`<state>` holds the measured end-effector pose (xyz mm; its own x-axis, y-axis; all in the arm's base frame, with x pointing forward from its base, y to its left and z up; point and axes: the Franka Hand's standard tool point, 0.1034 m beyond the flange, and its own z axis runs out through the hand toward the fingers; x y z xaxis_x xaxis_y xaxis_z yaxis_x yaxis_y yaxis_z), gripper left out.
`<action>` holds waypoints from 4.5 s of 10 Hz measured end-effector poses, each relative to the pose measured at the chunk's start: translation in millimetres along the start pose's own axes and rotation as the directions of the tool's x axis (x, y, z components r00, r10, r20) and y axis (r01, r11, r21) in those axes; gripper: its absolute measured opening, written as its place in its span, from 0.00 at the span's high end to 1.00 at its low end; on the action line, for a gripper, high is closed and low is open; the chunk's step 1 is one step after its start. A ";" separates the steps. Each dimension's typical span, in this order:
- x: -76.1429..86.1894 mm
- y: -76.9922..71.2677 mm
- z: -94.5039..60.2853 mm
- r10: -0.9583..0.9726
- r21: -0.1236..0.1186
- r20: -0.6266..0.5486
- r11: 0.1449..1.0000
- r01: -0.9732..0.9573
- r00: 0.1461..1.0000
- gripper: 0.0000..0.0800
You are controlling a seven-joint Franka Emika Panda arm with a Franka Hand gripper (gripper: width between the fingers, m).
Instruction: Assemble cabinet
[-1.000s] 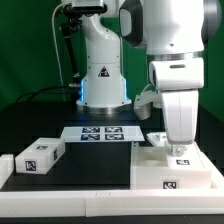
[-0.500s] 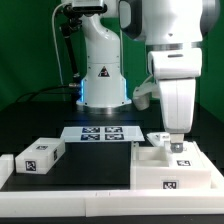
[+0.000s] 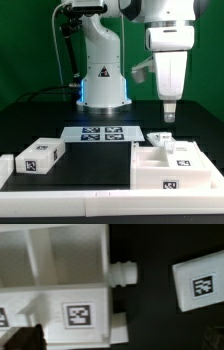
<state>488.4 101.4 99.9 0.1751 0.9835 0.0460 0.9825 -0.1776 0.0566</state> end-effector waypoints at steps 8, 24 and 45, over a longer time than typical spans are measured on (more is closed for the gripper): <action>-6.8 -37.1 34.1 -0.160 -0.038 -0.039 0.987 0.158 0.986 0.00; -2.0 -103.3 84.9 -0.222 0.007 -0.089 0.975 0.224 0.971 0.01; -41.0 -77.8 37.6 -0.098 0.060 0.015 0.993 0.097 0.995 0.91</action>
Offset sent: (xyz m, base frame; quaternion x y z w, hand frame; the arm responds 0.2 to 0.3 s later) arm 0.0000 0.0000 0.0000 0.0000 0.0000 0.0000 1.0000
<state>407.2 76.2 56.0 0.0788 0.9966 0.0253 0.9969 -0.0789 0.0010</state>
